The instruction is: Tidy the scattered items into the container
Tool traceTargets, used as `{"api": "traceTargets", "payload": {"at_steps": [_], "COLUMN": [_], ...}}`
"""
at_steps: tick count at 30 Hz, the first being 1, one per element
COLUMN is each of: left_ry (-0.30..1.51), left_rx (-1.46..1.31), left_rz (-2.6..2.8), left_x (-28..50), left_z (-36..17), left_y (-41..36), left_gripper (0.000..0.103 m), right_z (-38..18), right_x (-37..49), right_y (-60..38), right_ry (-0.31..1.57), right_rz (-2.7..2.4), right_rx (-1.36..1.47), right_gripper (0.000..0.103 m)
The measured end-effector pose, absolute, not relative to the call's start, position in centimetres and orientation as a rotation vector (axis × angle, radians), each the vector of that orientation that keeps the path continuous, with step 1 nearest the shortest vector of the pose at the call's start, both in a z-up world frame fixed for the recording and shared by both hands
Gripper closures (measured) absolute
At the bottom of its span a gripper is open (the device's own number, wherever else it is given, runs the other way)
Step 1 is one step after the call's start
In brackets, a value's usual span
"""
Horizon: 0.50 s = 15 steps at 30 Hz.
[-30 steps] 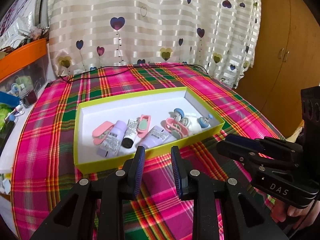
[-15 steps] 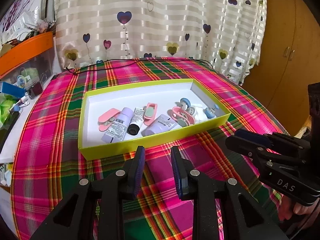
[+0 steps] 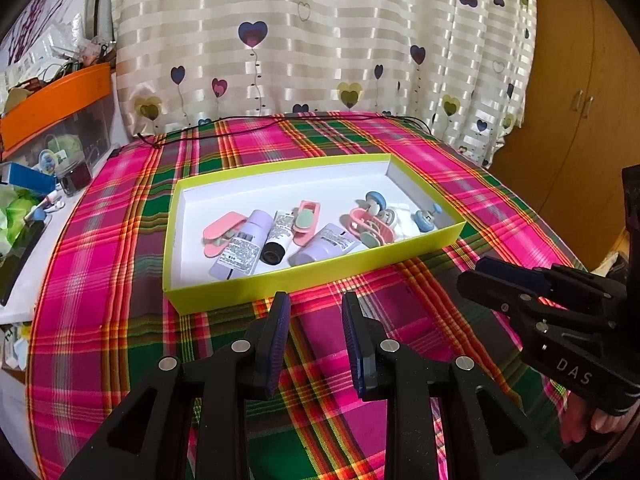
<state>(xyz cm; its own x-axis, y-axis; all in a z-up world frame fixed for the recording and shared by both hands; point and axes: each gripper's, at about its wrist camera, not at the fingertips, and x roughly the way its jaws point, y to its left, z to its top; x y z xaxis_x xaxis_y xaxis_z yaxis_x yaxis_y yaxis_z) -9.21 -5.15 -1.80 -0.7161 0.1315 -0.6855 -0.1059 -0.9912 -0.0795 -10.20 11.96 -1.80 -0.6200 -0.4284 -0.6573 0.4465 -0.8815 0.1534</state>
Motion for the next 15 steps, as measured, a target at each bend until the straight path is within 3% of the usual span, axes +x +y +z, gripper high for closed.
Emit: {"api": "traceTargets", "payload": {"at_steps": [15], "left_ry": [-0.053], "left_rx": [-1.130], "left_rz": [2.799], "left_x": [-8.81], "left_z": [-2.03], "left_y": [-5.37], "left_gripper": [0.075], "right_z": [-1.94], "right_x": [-9.84], "right_y": [11.88], "right_ry": [0.034], "right_rz": [-2.454], "right_rx": [0.975], "right_gripper": [0.076]}}
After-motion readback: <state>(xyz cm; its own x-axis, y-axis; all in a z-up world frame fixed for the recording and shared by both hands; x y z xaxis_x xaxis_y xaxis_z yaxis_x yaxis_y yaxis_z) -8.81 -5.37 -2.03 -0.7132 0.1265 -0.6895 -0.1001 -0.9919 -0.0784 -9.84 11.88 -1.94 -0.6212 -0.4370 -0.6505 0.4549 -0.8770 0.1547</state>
